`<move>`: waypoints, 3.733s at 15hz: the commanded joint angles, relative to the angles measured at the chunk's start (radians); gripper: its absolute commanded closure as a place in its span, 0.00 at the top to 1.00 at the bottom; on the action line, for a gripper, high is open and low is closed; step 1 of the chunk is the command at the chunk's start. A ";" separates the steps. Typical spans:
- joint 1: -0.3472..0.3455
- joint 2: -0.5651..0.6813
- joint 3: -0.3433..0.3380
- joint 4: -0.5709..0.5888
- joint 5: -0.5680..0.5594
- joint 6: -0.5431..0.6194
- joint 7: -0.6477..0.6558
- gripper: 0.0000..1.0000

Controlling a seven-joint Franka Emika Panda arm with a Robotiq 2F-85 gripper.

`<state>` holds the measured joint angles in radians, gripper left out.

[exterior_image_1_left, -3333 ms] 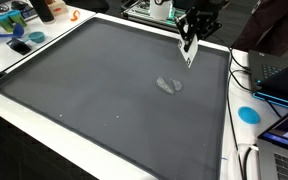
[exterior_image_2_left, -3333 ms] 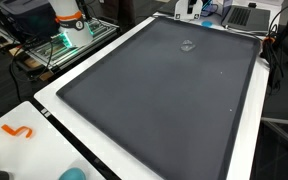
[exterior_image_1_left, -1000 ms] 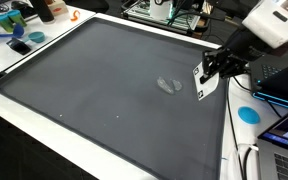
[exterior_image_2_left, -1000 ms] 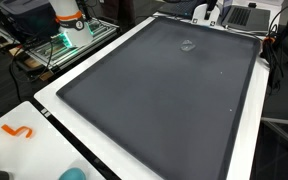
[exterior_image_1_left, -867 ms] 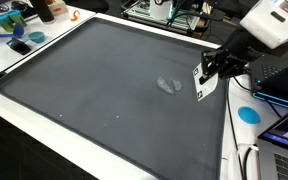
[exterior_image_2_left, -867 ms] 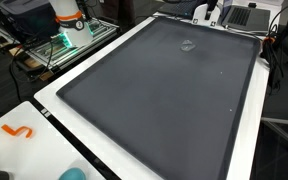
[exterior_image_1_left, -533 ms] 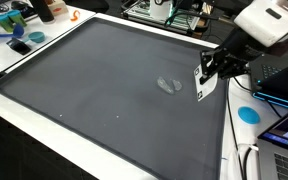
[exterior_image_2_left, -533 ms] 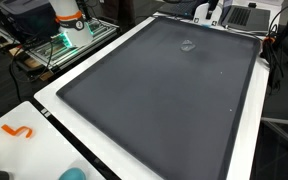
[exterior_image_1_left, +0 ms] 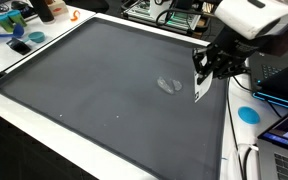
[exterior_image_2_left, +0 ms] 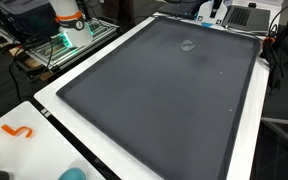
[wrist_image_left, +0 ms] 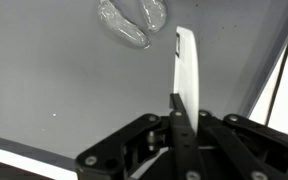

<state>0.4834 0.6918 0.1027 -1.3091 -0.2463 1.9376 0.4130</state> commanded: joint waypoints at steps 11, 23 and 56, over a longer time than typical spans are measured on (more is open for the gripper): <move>-0.185 -0.049 0.031 -0.092 0.224 0.154 -0.151 0.01; -0.281 -0.168 0.054 -0.276 0.356 0.248 -0.317 0.01; -0.361 -0.585 0.067 -0.917 0.554 0.593 -0.468 0.01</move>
<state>0.1294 0.1591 0.1593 -2.1573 0.2712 2.4976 -0.0274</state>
